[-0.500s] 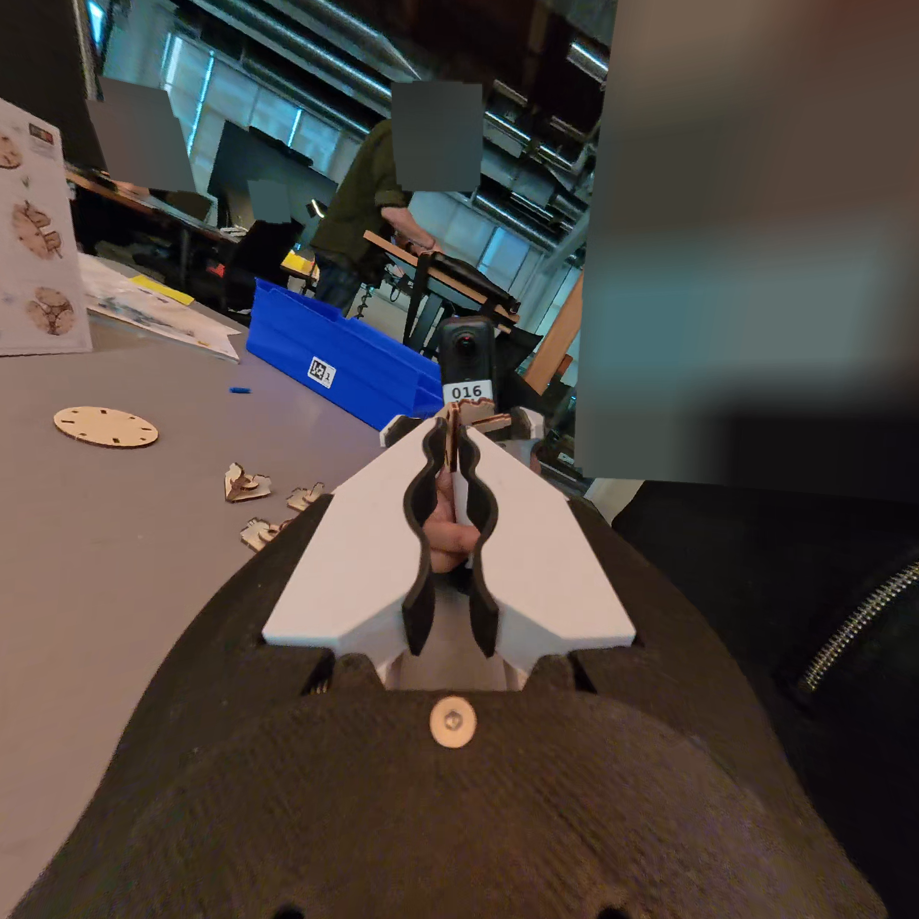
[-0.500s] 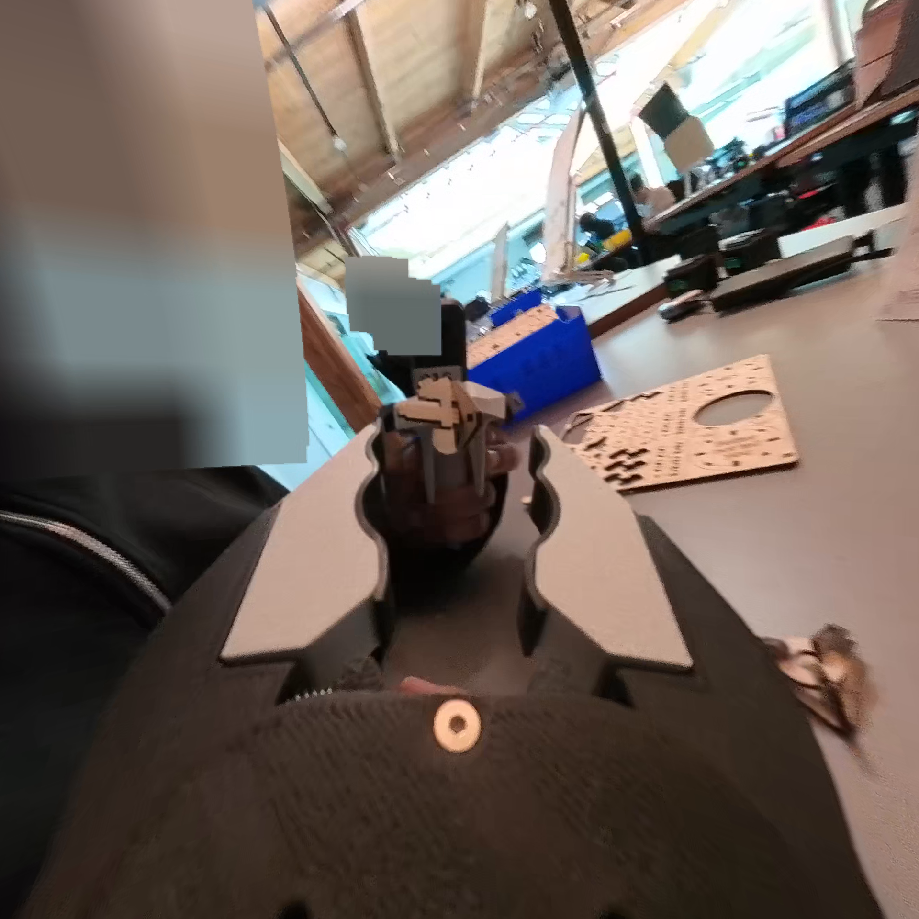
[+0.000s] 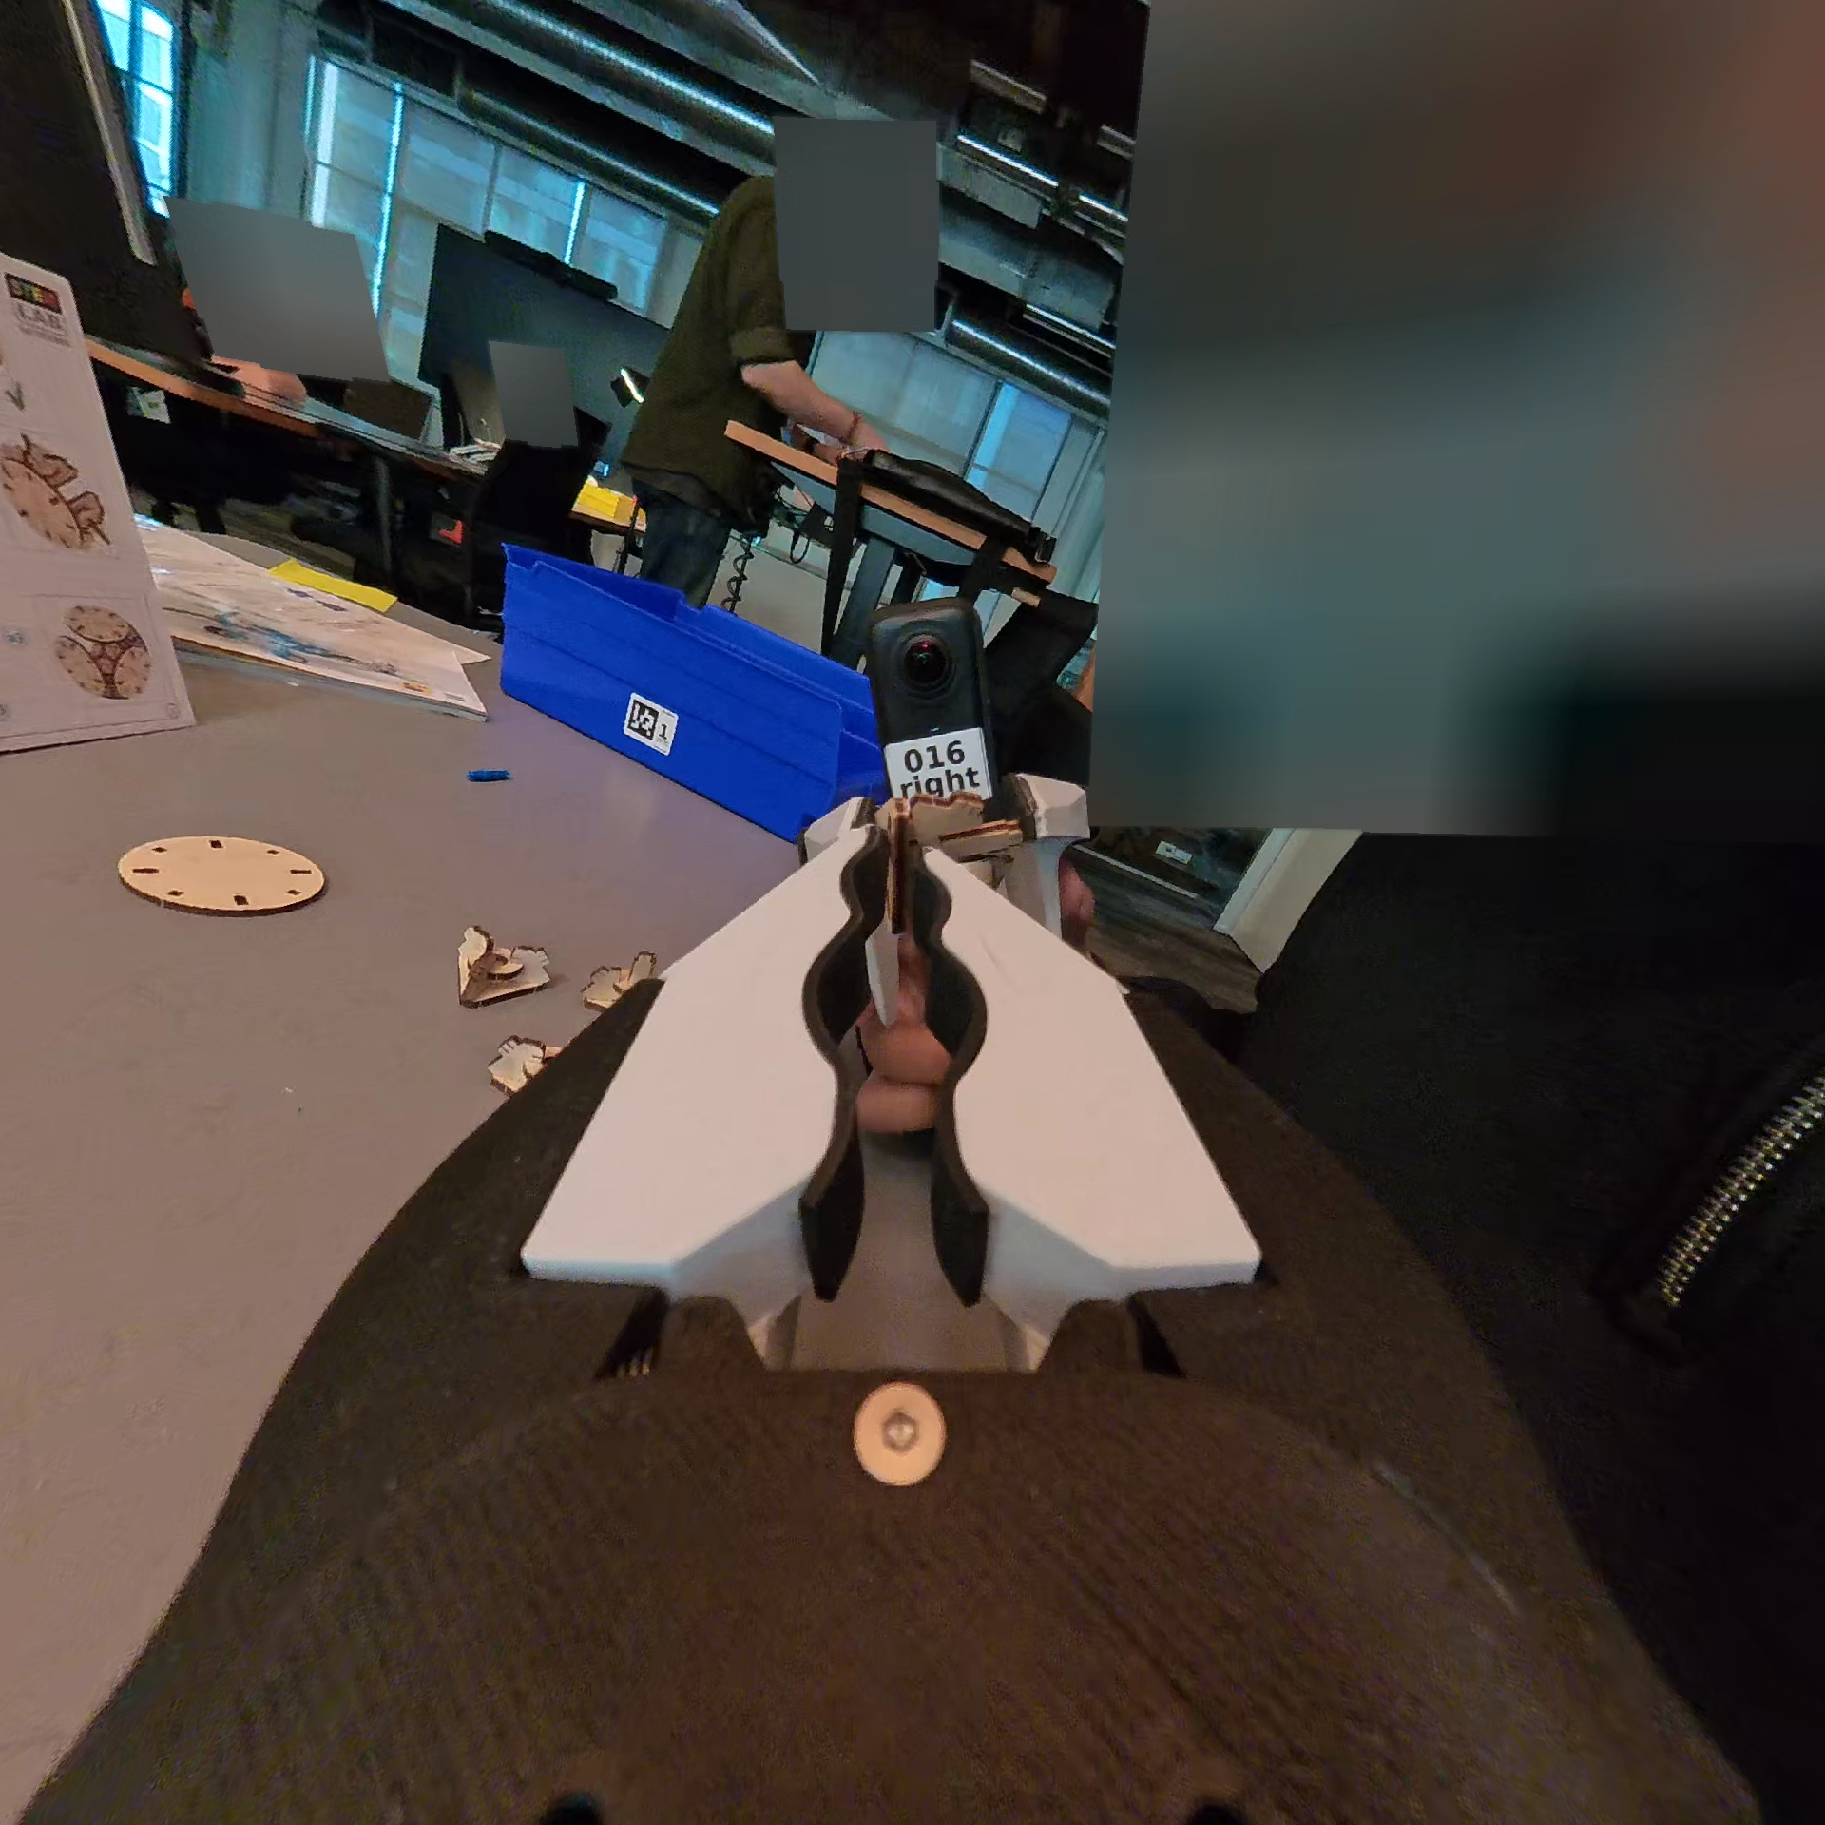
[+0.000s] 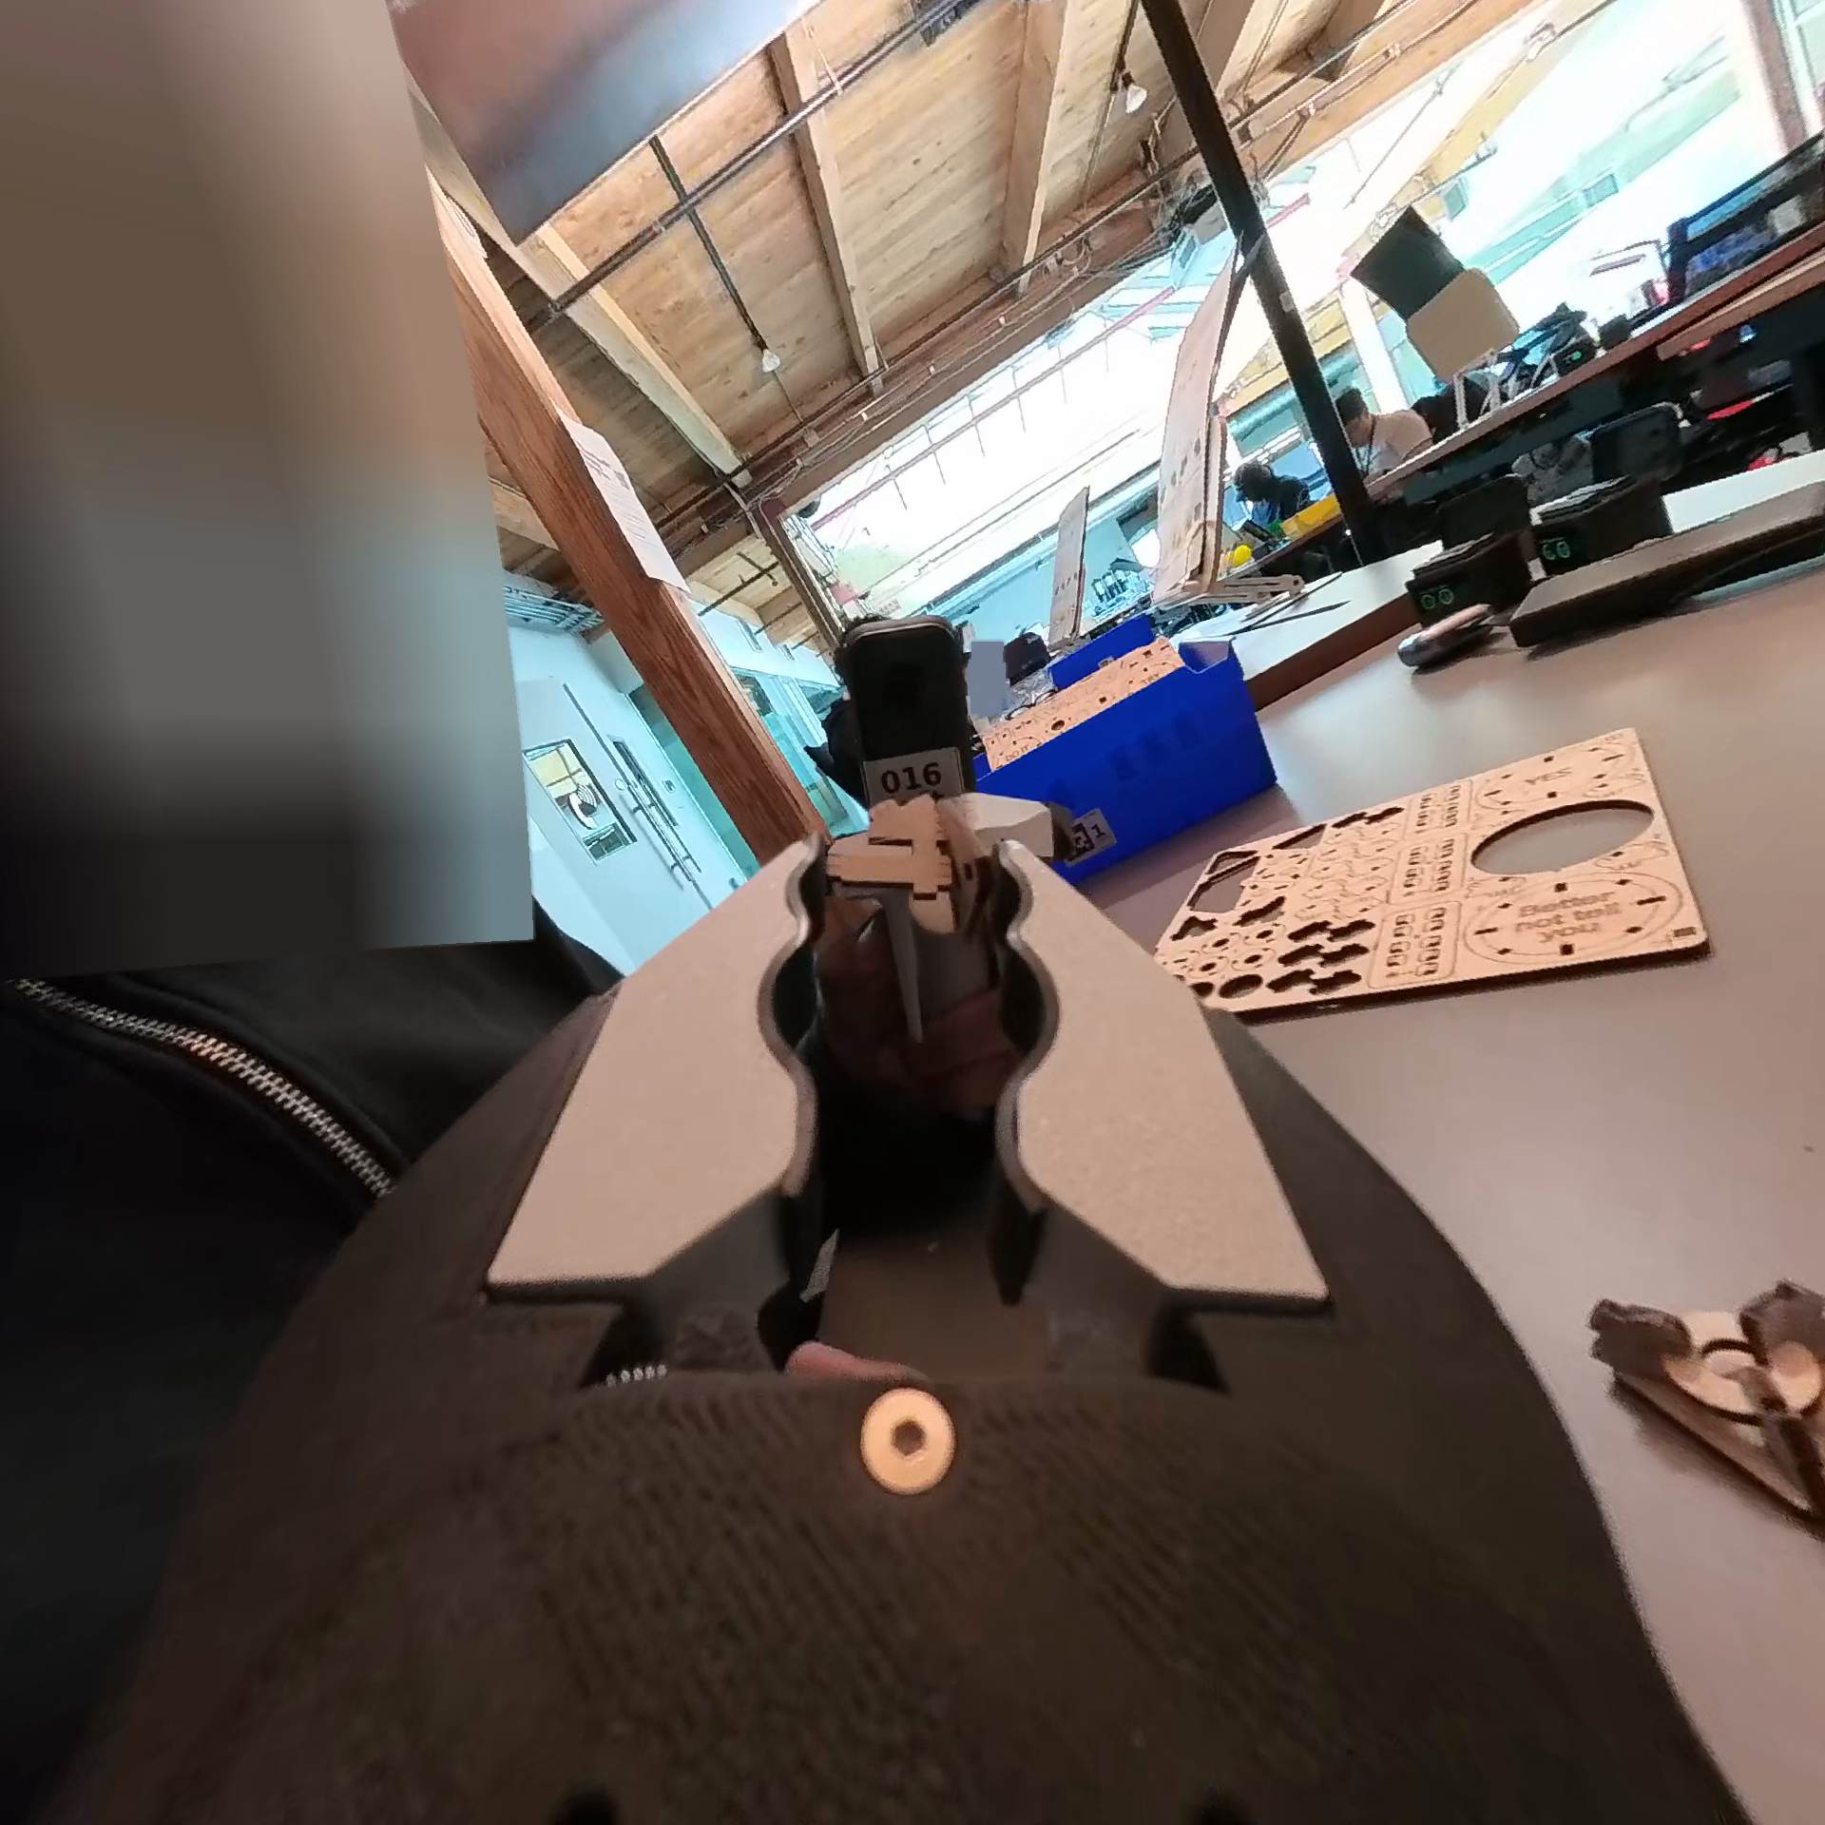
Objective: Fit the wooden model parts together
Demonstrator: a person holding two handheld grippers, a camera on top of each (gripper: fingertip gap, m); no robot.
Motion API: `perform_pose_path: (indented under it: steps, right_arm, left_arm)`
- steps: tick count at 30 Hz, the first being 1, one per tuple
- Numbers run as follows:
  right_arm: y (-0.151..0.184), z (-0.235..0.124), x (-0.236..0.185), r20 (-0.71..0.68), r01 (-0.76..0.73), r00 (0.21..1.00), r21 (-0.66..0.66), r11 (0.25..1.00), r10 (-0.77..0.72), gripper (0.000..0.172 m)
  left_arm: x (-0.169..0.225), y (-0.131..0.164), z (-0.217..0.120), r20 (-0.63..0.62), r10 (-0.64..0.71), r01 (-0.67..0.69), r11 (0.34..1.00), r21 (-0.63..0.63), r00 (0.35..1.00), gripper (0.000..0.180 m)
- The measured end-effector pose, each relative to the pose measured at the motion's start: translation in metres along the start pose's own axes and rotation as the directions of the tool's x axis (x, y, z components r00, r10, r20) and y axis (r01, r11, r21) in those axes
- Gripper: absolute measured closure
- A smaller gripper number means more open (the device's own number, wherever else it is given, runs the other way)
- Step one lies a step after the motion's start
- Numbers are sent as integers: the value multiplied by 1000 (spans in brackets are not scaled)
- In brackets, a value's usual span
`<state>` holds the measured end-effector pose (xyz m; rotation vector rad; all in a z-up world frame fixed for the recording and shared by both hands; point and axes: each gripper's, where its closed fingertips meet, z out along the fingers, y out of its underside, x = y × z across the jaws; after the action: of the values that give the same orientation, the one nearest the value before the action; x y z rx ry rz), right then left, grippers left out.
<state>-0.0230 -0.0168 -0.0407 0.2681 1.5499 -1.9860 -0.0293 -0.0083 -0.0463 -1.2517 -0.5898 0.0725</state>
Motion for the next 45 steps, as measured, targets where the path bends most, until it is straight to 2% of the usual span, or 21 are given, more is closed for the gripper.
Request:
perform_pose_path:
  steps: [3,7,8,9,11,14,18,22,25,29,33,37,39,42,43,45]
  right_arm:
    - [0,-1,1,-12,27,1000,-4,1000,-27,142]
    - [0,-2,2,-30,65,997,-17,998,-66,144]
    - [-1,-3,0,-24,82,996,-13,997,-82,150]
    - [-3,-4,0,-30,99,995,0,995,-99,172]
    - [-6,-7,2,-56,128,990,9,992,-127,172]
    - [-8,-10,9,-113,166,980,-10,986,-166,172]
    - [-21,-22,17,-164,168,973,31,985,-160,172]
    - [-27,-27,21,-179,146,975,59,988,-133,164]
    - [-19,-21,19,-181,166,970,-7,986,-164,157]
    - [4,-8,14,-191,251,939,-191,949,-286,147]
    - [40,-4,11,-179,312,895,-403,860,-408,133]
    - [53,-12,10,-221,358,850,-424,832,-478,134]
    - [52,-15,5,-233,367,846,-398,840,-480,137]
    - [47,-14,-6,-227,359,863,-353,864,-451,138]
    - [45,-13,-10,-223,352,871,-342,872,-439,138]
    - [44,-11,-18,-211,345,881,-328,880,-424,137]
  left_arm:
    - [0,1,1,0,-7,7,1000,-3,1000,178]
    - [4,-1,0,-46,-29,30,1000,10,999,158]
    - [1,-2,-1,-27,-41,42,999,17,999,158]
    - [4,-3,-2,-50,-46,48,999,26,998,152]
    - [11,-3,-2,-107,-74,76,997,19,991,161]
    - [1,1,-1,-49,-74,74,997,-3,996,170]
    - [-11,-9,-9,7,-90,89,994,65,996,163]
    - [-16,-15,-13,23,-104,101,990,99,994,162]
    - [-16,-25,-20,33,-83,77,985,157,996,162]
    - [-17,-36,-29,49,-78,67,977,201,996,162]
    - [-10,-34,-43,167,-27,14,997,77,986,161]
    - [13,3,-66,280,48,7,981,-194,959,163]
    - [25,38,-82,326,92,41,925,-378,941,163]
    - [41,91,-110,355,210,59,786,-616,911,160]
    - [47,104,-117,350,239,58,749,-660,906,159]
    - [58,119,-123,343,272,44,722,-690,899,158]
